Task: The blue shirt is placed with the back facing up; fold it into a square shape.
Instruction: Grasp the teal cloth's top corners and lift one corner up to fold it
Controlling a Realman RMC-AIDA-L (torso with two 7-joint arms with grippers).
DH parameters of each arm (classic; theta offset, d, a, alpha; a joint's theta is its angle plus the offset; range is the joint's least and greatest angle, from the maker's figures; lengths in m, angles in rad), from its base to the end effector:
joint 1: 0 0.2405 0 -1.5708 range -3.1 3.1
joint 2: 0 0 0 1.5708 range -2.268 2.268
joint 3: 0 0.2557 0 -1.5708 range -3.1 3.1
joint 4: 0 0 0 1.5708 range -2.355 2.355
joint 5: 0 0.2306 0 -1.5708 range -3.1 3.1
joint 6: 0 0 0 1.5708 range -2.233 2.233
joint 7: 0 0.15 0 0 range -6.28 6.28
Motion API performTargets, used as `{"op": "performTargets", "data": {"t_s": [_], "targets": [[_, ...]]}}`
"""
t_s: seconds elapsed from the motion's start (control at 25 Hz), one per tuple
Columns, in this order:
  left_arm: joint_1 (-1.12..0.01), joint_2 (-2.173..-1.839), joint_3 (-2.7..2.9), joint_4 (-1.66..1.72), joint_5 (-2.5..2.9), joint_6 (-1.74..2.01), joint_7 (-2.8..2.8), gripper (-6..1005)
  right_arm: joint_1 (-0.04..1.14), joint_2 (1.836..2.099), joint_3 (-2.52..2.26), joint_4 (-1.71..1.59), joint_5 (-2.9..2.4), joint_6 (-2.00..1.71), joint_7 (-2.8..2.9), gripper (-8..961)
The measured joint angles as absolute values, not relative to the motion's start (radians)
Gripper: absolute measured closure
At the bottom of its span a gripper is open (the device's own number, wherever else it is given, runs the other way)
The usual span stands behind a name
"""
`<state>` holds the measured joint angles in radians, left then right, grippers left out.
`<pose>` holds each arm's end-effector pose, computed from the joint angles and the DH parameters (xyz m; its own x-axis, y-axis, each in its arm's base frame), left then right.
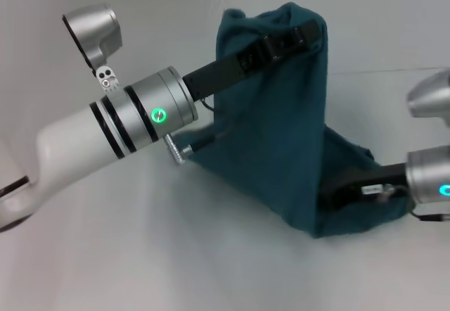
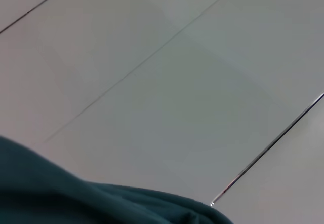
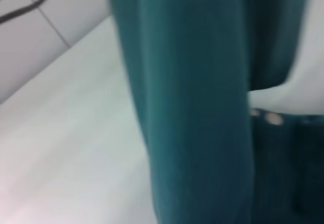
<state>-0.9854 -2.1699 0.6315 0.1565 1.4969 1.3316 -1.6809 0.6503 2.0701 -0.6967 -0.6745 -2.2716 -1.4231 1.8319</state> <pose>-0.0988 0.4171 -0.0871 0.1762 0.6509 0.7384 0.6325 -0.6497 0.4218 0.2699 0.3816 -0.0130 0.6873 -0.6585 -0.3066 -0.7131 -0.6920 -0.1123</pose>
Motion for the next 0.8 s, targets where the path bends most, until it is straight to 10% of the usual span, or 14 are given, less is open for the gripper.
{"op": "performTargets", "data": {"t_s": [0.8], "targets": [[-0.879, -2.169, 0.741, 0.292, 1.497, 1.326, -1.742, 900, 0.649, 2.08, -0.734, -0.56, -2.097, -1.226, 1.803, 930]]}}
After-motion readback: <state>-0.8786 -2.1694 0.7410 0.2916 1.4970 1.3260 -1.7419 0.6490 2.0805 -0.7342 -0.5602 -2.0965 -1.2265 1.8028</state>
